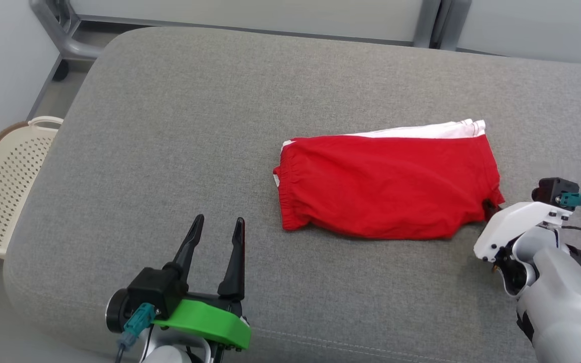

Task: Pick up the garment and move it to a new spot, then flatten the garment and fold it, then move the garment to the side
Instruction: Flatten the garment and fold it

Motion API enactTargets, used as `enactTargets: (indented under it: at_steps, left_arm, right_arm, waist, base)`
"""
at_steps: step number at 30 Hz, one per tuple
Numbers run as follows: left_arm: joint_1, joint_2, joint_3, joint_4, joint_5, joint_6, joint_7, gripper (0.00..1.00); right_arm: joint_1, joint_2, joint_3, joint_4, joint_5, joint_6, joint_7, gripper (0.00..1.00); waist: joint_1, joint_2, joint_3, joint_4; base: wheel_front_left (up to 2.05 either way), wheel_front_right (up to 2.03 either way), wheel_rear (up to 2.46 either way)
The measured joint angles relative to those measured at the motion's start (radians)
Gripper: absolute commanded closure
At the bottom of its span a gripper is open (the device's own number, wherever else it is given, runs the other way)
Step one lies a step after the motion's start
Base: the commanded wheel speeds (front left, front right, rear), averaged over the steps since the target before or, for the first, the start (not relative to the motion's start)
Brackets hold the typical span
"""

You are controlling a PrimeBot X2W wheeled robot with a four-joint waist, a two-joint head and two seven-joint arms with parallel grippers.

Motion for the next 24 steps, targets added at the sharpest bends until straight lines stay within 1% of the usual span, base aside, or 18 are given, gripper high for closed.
enactTargets:
  at_steps: [6, 9, 21, 22, 23, 24]
  left_arm:
    - [0.016, 0.003, 0.001, 0.0, -0.006, 0.008, 0.003, 0.0]
    - [0.027, 0.005, -0.004, 0.0, -0.009, 0.009, 0.007, 0.0]
    - [0.042, 0.01, -0.014, -0.005, -0.016, 0.012, 0.013, 0.0]
    - [0.042, 0.01, -0.015, -0.004, -0.017, 0.012, 0.014, 0.0]
    - [0.042, 0.01, -0.016, -0.004, -0.018, 0.012, 0.016, 0.0]
    - [0.042, 0.01, -0.016, -0.004, -0.018, 0.012, 0.016, 0.0]
  right_arm:
    - [0.073, 0.014, 0.018, -0.073, 0.018, 0.0, 0.021, 1.0]
    - [0.115, 0.01, 0.022, -0.109, 0.018, 0.0, 0.037, 1.0]
    - [0.232, 0.019, -0.019, -0.252, -0.014, 0.0, 0.126, 1.0]
    - [0.239, 0.023, -0.026, -0.262, -0.017, 0.0, 0.132, 0.92]
    - [0.246, 0.027, -0.032, -0.271, -0.021, 0.0, 0.14, 0.25]
    - [0.25, 0.03, -0.041, -0.278, -0.028, 0.0, 0.144, 0.0]
  waist:
    - [0.0, 0.0, -0.033, -0.025]
    - [0.0, 0.0, -0.049, -0.04]
    - [0.0, 0.0, -0.092, -0.1]
    - [0.0, 0.0, -0.093, -0.102]
    - [0.0, 0.0, -0.094, -0.104]
    - [0.0, 0.0, -0.095, -0.106]
  base:
    - [0.0, 0.0, 0.0]
    - [0.0, 0.0, 0.0]
    - [0.0, 0.0, 0.0]
    - [0.0, 0.0, 0.0]
    - [0.0, 0.0, 0.0]
    - [0.0, 0.0, 0.0]
